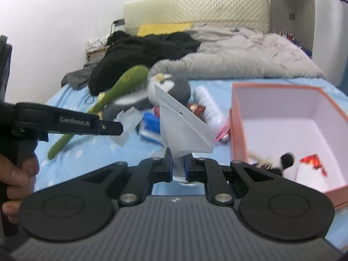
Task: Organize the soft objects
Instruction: 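Lift and carry the plastic piece and paper sheet over the pink box, then open both tools to drop the plastic piece and paper sheet into the box, then move both open tools back toward the remaining item pile, then grasp the blue snack bag with the left tool while the right tool grasps the feather toy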
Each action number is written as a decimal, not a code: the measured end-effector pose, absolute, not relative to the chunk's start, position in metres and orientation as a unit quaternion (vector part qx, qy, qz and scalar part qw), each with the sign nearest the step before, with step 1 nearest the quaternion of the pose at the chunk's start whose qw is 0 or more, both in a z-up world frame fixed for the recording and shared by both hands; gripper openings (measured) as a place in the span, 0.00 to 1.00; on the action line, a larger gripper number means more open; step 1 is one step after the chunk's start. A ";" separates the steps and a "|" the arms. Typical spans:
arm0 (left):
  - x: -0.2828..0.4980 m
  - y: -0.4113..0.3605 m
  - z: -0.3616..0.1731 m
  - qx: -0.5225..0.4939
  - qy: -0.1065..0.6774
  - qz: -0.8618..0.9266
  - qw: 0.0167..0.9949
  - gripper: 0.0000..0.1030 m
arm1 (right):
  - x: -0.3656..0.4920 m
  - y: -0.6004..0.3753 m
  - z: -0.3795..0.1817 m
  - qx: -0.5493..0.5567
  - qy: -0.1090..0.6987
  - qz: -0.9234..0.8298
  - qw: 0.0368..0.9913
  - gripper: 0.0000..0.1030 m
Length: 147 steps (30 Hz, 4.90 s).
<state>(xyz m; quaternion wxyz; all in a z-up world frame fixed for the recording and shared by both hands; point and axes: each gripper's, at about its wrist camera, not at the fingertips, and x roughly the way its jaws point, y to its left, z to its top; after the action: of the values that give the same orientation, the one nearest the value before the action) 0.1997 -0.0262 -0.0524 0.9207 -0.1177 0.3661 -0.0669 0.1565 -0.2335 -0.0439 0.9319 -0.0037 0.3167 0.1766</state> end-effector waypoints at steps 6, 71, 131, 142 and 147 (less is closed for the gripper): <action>0.214 -0.050 -0.019 -0.111 0.346 -0.095 0.927 0.20 | 0.164 -0.257 -0.008 0.002 0.289 0.154 0.945 0.13; 0.272 -0.208 0.030 -0.039 0.362 -0.241 0.900 0.44 | 0.187 -0.403 0.012 0.093 0.326 -0.010 0.941 0.44; 0.118 0.054 -0.068 -0.185 0.350 -0.090 0.914 0.44 | 0.094 -0.177 -0.056 -0.047 0.320 0.132 0.937 0.43; 0.200 0.065 -0.114 -0.217 0.368 -0.072 0.901 0.45 | 0.171 -0.151 -0.095 -0.094 0.323 0.143 0.931 0.43; 0.237 0.068 -0.138 -0.232 0.373 -0.075 0.895 0.45 | 0.209 -0.147 -0.119 -0.116 0.323 0.125 0.931 0.42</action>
<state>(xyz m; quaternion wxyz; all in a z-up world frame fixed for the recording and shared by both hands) 0.2370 0.0675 -0.1378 0.8955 -0.2316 0.3725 -0.0755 0.2088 -0.1469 -0.1188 0.9310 -0.1156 0.3230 0.1248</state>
